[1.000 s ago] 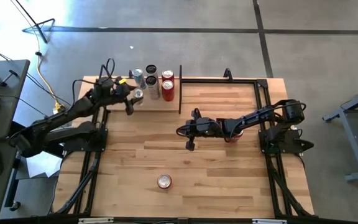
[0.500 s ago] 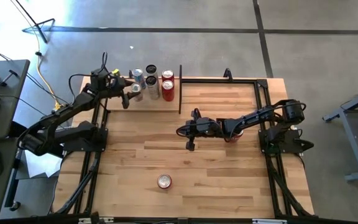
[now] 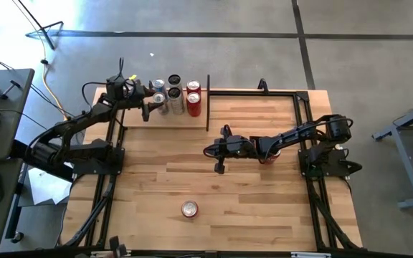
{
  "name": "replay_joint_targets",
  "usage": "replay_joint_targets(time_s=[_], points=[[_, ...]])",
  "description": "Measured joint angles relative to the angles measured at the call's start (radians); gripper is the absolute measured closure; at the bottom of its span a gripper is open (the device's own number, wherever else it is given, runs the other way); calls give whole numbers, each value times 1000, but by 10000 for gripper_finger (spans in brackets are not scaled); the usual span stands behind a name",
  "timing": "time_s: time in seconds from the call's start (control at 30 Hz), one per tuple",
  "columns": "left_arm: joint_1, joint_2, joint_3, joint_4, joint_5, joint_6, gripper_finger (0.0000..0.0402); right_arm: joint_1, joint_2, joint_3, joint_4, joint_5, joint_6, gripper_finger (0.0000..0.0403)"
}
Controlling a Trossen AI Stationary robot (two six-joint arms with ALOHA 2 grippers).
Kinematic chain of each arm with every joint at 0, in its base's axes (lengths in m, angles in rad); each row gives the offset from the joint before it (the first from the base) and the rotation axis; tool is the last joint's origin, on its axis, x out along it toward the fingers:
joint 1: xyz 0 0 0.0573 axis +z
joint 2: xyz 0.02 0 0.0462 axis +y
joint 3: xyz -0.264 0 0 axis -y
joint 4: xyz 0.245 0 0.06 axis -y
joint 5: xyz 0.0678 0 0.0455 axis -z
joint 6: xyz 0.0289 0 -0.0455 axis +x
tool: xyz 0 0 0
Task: Place canned beverage on shelf
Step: Put the blue soda can aligned with the other blue soda can on the shelf
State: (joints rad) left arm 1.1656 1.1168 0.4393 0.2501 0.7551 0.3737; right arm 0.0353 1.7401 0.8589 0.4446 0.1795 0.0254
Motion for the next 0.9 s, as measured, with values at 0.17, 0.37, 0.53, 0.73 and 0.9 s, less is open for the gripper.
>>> replay_joint_targets(time_s=[0.17,0.37,0.53,0.73,0.9], points=[[-1,-2,0,4,-10,-5,142,0,0,0,0,0,0,403],[-1,-5,-3,6,-46,-23,116,0,0,0,0,0,0,403],[-1,-5,-3,10,-105,-23,116,0,0,0,0,0,0,403],[-1,-8,-3,40,-121,-27,114,0,0,0,0,0,0,403],[-1,-37,-3,38,-169,-29,114,0,0,0,0,0,0,403]])
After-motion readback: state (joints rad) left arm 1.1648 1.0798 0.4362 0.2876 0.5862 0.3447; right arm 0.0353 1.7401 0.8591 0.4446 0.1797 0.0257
